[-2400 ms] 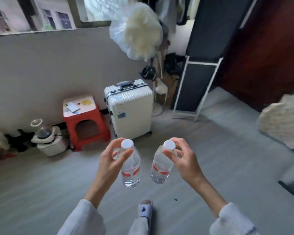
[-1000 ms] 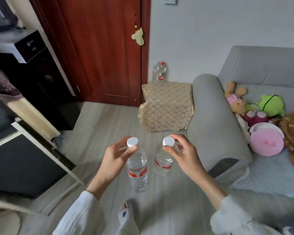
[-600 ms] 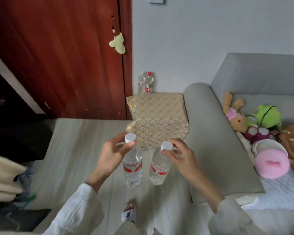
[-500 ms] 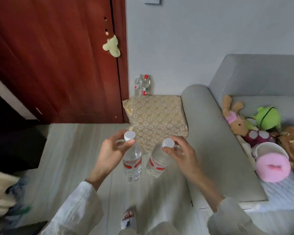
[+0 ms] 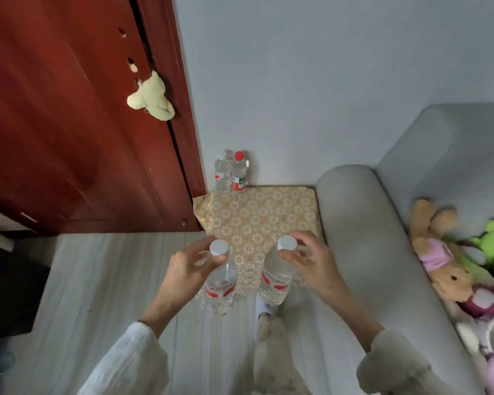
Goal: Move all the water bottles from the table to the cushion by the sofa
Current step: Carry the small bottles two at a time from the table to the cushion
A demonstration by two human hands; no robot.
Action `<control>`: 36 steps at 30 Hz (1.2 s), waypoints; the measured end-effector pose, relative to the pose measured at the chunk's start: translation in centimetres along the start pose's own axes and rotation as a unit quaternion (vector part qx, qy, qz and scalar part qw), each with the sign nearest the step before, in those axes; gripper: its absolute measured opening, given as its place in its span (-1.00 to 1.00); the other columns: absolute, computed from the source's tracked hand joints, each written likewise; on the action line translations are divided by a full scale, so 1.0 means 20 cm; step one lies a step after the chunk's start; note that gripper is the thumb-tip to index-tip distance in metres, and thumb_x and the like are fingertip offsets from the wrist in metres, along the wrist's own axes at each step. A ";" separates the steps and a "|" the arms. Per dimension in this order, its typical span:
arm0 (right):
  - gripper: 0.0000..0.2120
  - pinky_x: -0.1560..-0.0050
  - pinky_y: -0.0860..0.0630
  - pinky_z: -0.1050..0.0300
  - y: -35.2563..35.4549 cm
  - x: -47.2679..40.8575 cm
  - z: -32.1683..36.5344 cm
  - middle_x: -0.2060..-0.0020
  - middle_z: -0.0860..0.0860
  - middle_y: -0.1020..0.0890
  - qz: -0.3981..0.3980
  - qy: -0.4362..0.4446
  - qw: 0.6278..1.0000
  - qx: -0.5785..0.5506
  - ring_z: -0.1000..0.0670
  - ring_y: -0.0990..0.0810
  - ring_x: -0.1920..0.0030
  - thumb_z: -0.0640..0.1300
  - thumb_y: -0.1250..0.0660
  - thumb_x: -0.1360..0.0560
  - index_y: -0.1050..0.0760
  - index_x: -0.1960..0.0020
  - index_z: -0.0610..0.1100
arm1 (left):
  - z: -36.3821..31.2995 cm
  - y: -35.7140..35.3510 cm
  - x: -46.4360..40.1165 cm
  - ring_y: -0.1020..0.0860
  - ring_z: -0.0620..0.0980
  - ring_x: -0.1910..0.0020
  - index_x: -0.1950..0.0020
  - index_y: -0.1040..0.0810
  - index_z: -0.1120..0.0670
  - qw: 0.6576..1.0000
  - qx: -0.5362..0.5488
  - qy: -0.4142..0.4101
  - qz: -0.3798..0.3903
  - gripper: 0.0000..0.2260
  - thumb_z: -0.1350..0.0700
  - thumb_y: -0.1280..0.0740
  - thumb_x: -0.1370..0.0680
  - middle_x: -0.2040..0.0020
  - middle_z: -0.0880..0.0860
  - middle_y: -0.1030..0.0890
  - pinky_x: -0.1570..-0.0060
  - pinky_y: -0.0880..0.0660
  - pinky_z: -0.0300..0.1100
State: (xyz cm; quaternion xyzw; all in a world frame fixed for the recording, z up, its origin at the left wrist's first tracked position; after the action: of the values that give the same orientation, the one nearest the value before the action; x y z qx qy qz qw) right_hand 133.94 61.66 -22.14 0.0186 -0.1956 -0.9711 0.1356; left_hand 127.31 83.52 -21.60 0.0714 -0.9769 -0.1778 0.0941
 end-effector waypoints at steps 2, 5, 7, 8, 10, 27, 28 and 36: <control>-0.69 -0.06 -0.49 0.14 0.05 -0.24 -0.07 0.09 0.14 -0.56 0.021 -0.011 1.000 0.008 0.08 -0.54 0.03 -0.18 -0.45 -0.35 -0.44 0.09 0.18 | 0.00 -0.04 -0.23 -0.56 -0.30 0.00 0.13 -0.51 -0.36 1.000 -0.022 0.017 -0.012 -0.76 0.02 -0.42 -0.41 0.12 -0.29 -0.65 -0.08 -0.45 -0.27; -0.71 -0.04 -0.43 0.27 0.12 -0.56 -0.14 0.11 0.15 -0.54 0.046 -0.022 0.998 0.037 0.15 -0.51 0.04 -0.16 -0.45 -0.35 -0.43 0.09 0.13 | -0.03 -0.14 -0.57 -0.52 -0.37 0.06 0.04 -0.51 -0.14 0.998 -0.060 0.018 -0.009 -0.80 0.11 -0.41 -0.43 0.08 -0.25 -0.58 0.02 -0.39 -0.42; -0.77 -0.05 -0.43 0.21 0.16 -0.76 -0.18 0.10 0.12 -0.53 0.060 -0.033 0.996 0.054 0.12 -0.51 0.05 -0.14 -0.44 -0.35 -0.46 0.06 0.04 | -0.05 -0.21 -0.78 -0.50 -0.33 0.07 -0.03 -0.52 -0.02 0.996 -0.090 0.015 0.001 -0.81 0.15 -0.38 -0.44 0.07 -0.21 -0.55 0.09 -0.33 -0.52; -0.77 -0.05 -0.43 0.16 0.17 -0.86 -0.20 0.10 0.09 -0.53 0.068 -0.037 0.995 0.067 0.08 -0.51 0.05 -0.13 -0.44 -0.36 -0.47 0.03 -0.02 | -0.05 -0.24 -0.88 -0.50 -0.24 0.03 -0.07 -0.52 0.03 0.995 -0.103 0.017 0.005 -0.79 0.16 -0.37 -0.45 0.04 -0.15 -0.55 0.06 -0.33 -0.47; -0.75 -0.05 -0.42 0.12 0.17 -1.05 -0.25 0.08 0.05 -0.53 0.090 -0.032 0.991 0.098 0.03 -0.50 0.04 -0.10 -0.42 -0.37 -0.47 0.00 -0.10 | -0.02 -0.30 -1.09 -0.46 -0.05 -0.05 -0.12 -0.49 0.09 0.992 -0.123 0.021 0.016 -0.76 0.18 -0.35 -0.47 -0.03 -0.04 -0.52 -0.04 -0.33 -0.26; -0.66 -0.11 -0.46 0.07 -0.05 -1.97 -1.08 -0.11 0.06 -0.50 0.090 -0.071 0.985 0.128 0.02 -0.49 -0.07 -0.05 -0.35 -0.43 -0.43 -0.18 -0.05 | 0.41 -0.71 -2.23 -0.36 0.15 -0.24 -0.29 -0.35 0.20 0.904 -0.389 -0.119 0.128 -0.64 0.23 -0.28 -0.50 -0.26 0.16 -0.43 -0.20 -0.35 -0.03; -0.65 -0.14 -0.48 0.04 -0.06 -1.99 -1.09 -0.11 0.06 -0.50 0.088 -0.067 0.986 0.122 0.02 -0.50 -0.07 -0.06 -0.35 -0.43 -0.43 -0.20 -0.06 | 0.42 -0.71 -2.26 -0.40 0.17 -0.21 -0.26 -0.39 0.20 0.892 -0.417 -0.132 0.116 -0.65 0.20 -0.31 -0.48 -0.21 0.17 -0.48 -0.18 -0.36 0.01; -0.64 -0.20 -0.49 -0.05 -0.10 -2.13 -1.12 -0.16 0.01 -0.50 0.095 -0.045 0.990 0.093 -0.03 -0.49 -0.13 -0.10 -0.36 -0.43 -0.44 -0.21 -0.08 | 0.44 -0.67 -2.39 -0.42 0.18 -0.16 -0.14 -0.47 0.18 0.870 -0.482 -0.100 0.024 -0.68 0.13 -0.38 -0.42 -0.09 0.15 -0.56 -0.11 -0.18 0.04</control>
State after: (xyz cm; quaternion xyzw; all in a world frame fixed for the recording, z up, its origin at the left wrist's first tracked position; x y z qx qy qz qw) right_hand 176.46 66.55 -44.32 -0.0315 -0.2916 -0.9312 0.2164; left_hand 173.41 82.31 -42.15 -0.0244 -0.7757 -0.6302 0.0232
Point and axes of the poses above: each hand's wrist, its own x-axis away from the middle knuckle, its own y-axis out of the back of the hand, z = x × y, the point moved 5 cm from there along -x, towards the middle knuckle
